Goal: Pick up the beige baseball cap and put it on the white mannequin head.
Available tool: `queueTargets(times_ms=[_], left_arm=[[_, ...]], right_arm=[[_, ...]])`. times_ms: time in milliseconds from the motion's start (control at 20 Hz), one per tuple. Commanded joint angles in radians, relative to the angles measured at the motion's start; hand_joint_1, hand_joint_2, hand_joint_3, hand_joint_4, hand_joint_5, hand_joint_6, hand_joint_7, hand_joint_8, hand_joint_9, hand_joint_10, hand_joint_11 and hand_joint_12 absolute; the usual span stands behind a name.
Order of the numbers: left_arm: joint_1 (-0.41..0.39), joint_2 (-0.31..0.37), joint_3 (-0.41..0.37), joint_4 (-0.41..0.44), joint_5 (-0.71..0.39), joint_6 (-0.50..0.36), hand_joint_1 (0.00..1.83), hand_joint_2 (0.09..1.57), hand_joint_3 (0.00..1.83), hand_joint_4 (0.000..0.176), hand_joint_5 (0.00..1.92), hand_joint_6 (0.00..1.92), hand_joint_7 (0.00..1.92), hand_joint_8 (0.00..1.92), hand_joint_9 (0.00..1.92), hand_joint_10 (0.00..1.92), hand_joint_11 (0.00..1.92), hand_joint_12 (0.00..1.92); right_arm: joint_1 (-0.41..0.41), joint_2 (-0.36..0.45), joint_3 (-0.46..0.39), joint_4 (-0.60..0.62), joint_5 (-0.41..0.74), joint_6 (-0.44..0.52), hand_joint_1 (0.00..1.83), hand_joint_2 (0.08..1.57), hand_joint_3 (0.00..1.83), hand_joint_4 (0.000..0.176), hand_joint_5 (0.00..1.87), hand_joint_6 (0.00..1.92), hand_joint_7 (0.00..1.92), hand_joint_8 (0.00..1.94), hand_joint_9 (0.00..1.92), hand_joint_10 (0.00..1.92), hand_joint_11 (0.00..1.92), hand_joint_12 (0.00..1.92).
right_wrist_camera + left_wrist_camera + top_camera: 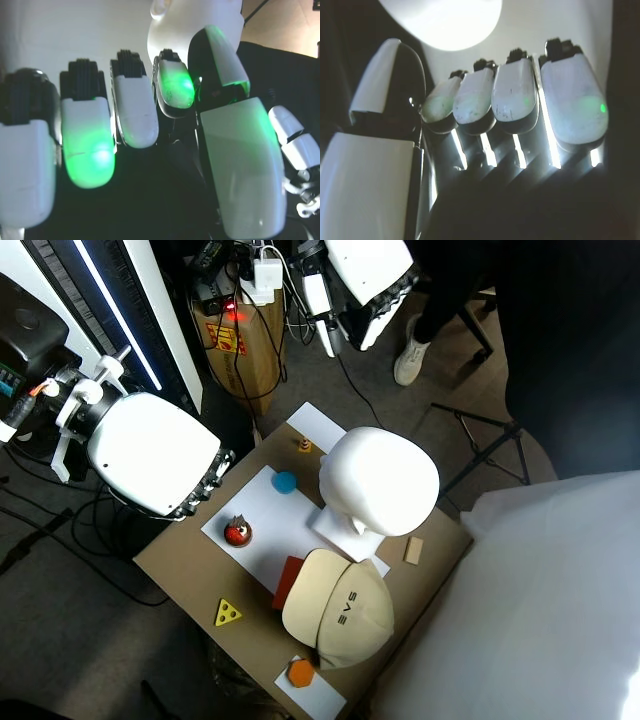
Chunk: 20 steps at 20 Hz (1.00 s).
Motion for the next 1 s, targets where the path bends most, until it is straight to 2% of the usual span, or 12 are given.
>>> queueTargets(times_ms=[0, 100, 200, 300, 350, 450, 550, 600, 800, 950], left_arm=[[-0.005, -0.004, -0.002, 0.077, -0.063, -0.004, 0.00, 1.03, 0.13, 0.111, 0.07, 0.05, 0.04, 0.04, 0.03, 0.05, 0.00, 0.25], [0.002, -0.005, -0.012, 0.070, -0.074, -0.004, 0.00, 1.03, 0.13, 0.111, 0.07, 0.05, 0.04, 0.04, 0.03, 0.05, 0.00, 0.25], [0.006, -0.010, -0.022, 0.070, -0.088, -0.004, 0.00, 1.08, 0.02, 0.107, 0.08, 0.00, 0.05, 0.00, 0.03, 0.00, 0.00, 0.18], [0.008, -0.014, -0.030, 0.070, -0.089, -0.004, 0.00, 1.08, 0.01, 0.100, 0.08, 0.00, 0.04, 0.00, 0.03, 0.00, 0.00, 0.23], [0.009, -0.017, -0.032, 0.070, -0.093, -0.004, 0.00, 1.10, 0.01, 0.095, 0.08, 0.00, 0.04, 0.00, 0.04, 0.00, 0.00, 0.25], [0.026, -0.034, -0.040, 0.079, -0.171, -0.010, 0.00, 1.10, 0.01, 0.095, 0.08, 0.00, 0.04, 0.00, 0.04, 0.00, 0.00, 0.26], [0.078, -0.060, -0.037, 0.126, -0.244, -0.059, 0.00, 1.10, 0.01, 0.088, 0.08, 0.00, 0.04, 0.00, 0.04, 0.00, 0.00, 0.26], [0.110, -0.071, -0.031, 0.148, -0.252, -0.110, 0.00, 1.10, 0.00, 0.084, 0.08, 0.00, 0.05, 0.00, 0.04, 0.00, 0.00, 0.26], [0.194, -0.121, 0.005, 0.226, -0.319, -0.212, 0.00, 1.10, 0.00, 0.080, 0.08, 0.00, 0.05, 0.00, 0.04, 0.00, 0.00, 0.27], [0.244, -0.140, 0.033, 0.246, -0.328, -0.266, 0.00, 1.10, 0.00, 0.076, 0.08, 0.00, 0.05, 0.00, 0.04, 0.00, 0.00, 0.29]], right_arm=[[0.004, 0.002, -0.004, -0.049, 0.042, -0.001, 0.00, 0.88, 0.24, 0.009, 0.00, 0.00, 0.00, 0.00, 0.00, 0.00, 0.00, 0.15], [0.004, 0.002, -0.004, -0.050, 0.041, -0.001, 0.00, 0.88, 0.24, 0.009, 0.00, 0.00, 0.00, 0.00, 0.00, 0.00, 0.00, 0.15], [0.004, 0.002, -0.004, -0.050, 0.040, -0.001, 0.00, 0.98, 0.04, 0.006, 0.00, 0.00, 0.00, 0.00, 0.00, 0.00, 0.00, 0.13], [0.001, 0.002, -0.004, -0.063, 0.041, 0.004, 0.00, 0.98, 0.03, 0.005, 0.00, 0.00, 0.00, 0.00, 0.00, 0.00, 0.00, 0.13], [-0.009, 0.002, -0.003, -0.106, 0.044, 0.028, 0.00, 0.99, 0.03, 0.003, 0.00, 0.00, 0.00, 0.00, 0.00, 0.00, 0.00, 0.13], [-0.051, 0.002, 0.013, -0.267, 0.050, 0.115, 0.00, 0.99, 0.03, 0.003, 0.00, 0.00, 0.00, 0.00, 0.00, 0.00, 0.00, 0.13], [-0.074, 0.004, 0.048, -0.377, 0.032, 0.175, 0.00, 0.99, 0.03, 0.002, 0.00, 0.00, 0.00, 0.00, 0.00, 0.00, 0.00, 0.14], [-0.079, 0.007, 0.076, -0.402, 0.003, 0.195, 0.00, 0.99, 0.03, 0.000, 0.00, 0.00, 0.00, 0.00, 0.00, 0.00, 0.00, 0.14], [-0.072, 0.003, 0.185, -0.408, -0.131, 0.252, 0.01, 0.99, 0.03, 0.000, 0.00, 0.00, 0.00, 0.00, 0.00, 0.00, 0.00, 0.13], [-0.103, -0.070, 0.301, -0.533, -0.136, 0.348, 0.36, 0.95, 0.00, 0.000, 0.00, 0.00, 0.00, 0.00, 0.00, 0.00, 0.00, 0.16]])
